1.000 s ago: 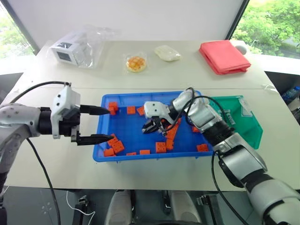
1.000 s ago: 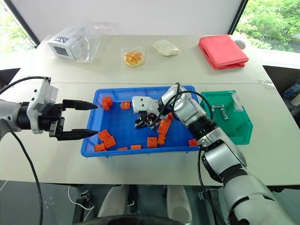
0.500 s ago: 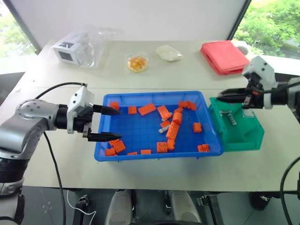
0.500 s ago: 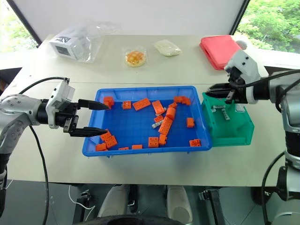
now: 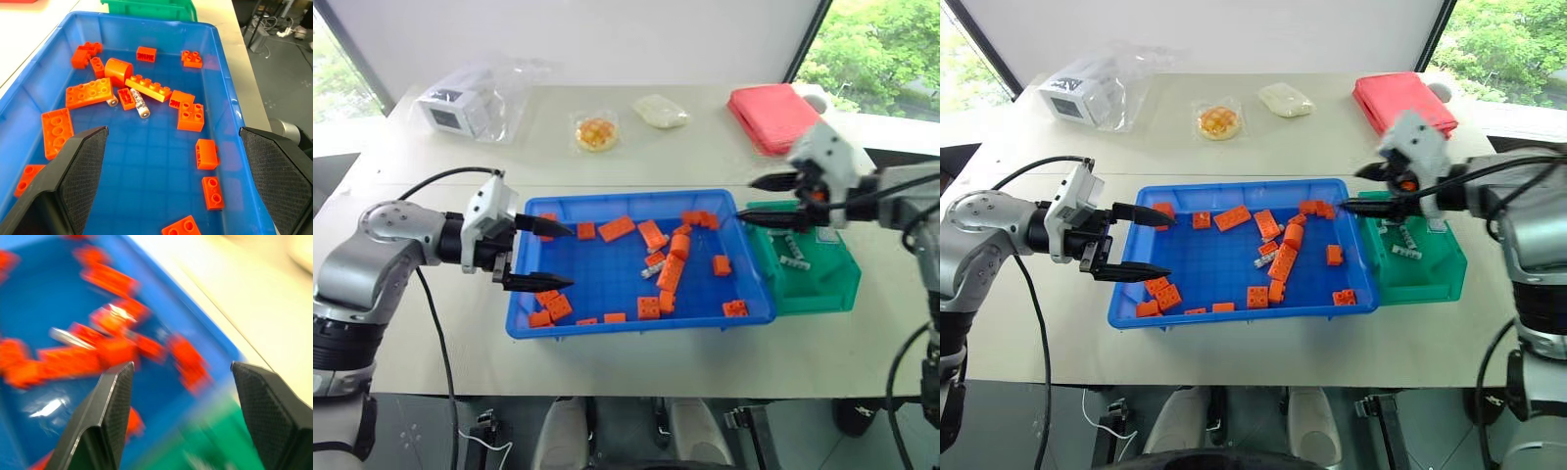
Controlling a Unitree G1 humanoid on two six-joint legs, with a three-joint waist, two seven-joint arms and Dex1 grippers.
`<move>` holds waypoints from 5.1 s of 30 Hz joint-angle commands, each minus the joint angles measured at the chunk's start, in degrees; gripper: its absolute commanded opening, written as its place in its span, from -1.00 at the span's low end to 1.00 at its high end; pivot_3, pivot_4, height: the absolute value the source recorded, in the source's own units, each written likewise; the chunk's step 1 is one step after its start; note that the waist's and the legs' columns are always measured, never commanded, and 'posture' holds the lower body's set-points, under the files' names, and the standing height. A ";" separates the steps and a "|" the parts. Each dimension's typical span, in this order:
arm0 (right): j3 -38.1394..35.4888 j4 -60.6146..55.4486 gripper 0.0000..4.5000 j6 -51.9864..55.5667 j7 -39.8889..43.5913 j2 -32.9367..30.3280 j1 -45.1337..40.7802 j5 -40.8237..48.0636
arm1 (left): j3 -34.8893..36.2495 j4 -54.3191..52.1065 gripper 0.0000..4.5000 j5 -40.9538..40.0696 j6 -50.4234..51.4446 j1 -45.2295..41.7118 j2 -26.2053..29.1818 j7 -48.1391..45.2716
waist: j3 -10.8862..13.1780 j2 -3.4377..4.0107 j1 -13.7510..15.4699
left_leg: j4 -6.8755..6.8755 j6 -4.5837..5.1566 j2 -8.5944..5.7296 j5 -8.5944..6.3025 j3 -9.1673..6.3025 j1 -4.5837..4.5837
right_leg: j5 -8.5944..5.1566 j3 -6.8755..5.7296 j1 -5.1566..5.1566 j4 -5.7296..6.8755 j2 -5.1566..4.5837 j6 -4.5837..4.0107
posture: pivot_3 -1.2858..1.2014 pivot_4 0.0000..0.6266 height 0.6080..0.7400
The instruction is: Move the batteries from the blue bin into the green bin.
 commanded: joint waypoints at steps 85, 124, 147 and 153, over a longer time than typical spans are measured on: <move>20.60 14.00 0.61 -17.49 12.34 19.56 -12.70 -15.40 | 7.52 -7.07 1.00 -2.78 3.67 4.17 1.69 6.78 | -0.02 -0.20 -0.01 | 0.08 -0.20 -0.01 0.12 -0.11 0.13 | -0.15 -0.17 -0.05 0.68 -0.07 -0.23 | 0.03 -0.52 0.91; 17.82 18.30 -0.90 -24.17 11.26 16.29 -3.84 -15.24 | 6.16 -4.99 1.00 -1.21 3.77 0.65 1.21 5.25 | -0.01 -0.27 0.12 | 0.08 -0.20 0.14 0.12 -0.11 0.19 | -0.16 -0.13 -0.01 0.67 0.12 -0.24 | 0.03 -0.52 0.91; -5.60 9.53 0.75 0.39 -0.81 -6.49 0.67 -1.99 | 0.36 2.29 1.00 2.10 -0.59 -5.83 -3.48 1.80 | 0.07 -0.25 -0.63 | 0.05 -0.18 0.05 0.11 -0.04 0.20 | -0.21 -0.02 -0.11 0.62 0.06 -0.24 | 0.03 -0.52 0.91; 2.20 7.78 0.75 4.32 -2.91 4.08 -9.08 -0.39 | 0.94 1.77 1.00 2.10 -0.37 -5.32 -3.10 1.70 | 0.07 -0.26 -0.25 | 0.03 -0.18 0.10 0.11 -0.09 0.13 | -0.20 -0.02 -0.15 0.62 0.12 -0.21 | 0.03 -0.52 0.91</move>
